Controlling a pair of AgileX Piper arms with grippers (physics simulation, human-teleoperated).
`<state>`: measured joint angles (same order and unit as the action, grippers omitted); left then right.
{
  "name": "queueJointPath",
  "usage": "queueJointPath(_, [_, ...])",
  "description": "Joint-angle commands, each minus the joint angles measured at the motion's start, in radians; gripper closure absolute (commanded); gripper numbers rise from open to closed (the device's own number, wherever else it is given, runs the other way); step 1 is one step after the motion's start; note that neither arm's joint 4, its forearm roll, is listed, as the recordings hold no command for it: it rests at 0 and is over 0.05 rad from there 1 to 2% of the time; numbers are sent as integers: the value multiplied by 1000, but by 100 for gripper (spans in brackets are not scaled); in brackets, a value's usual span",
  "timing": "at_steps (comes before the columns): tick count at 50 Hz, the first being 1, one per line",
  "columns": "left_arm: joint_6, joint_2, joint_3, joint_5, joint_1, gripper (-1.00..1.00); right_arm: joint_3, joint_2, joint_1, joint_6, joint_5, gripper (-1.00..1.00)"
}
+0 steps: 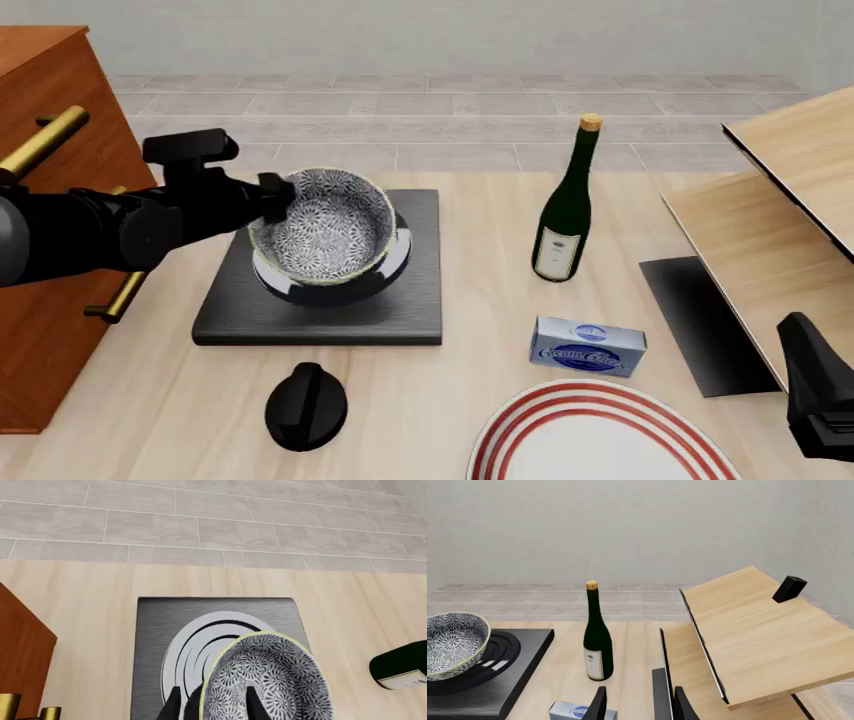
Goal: Put the bowl on the stove.
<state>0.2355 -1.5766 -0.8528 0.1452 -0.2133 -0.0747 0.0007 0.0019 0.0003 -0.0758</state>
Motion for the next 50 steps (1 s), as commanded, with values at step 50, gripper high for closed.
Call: queueJointPath(50, [-26,93,29,8,33,-100,0,0,0,0,0,-100])
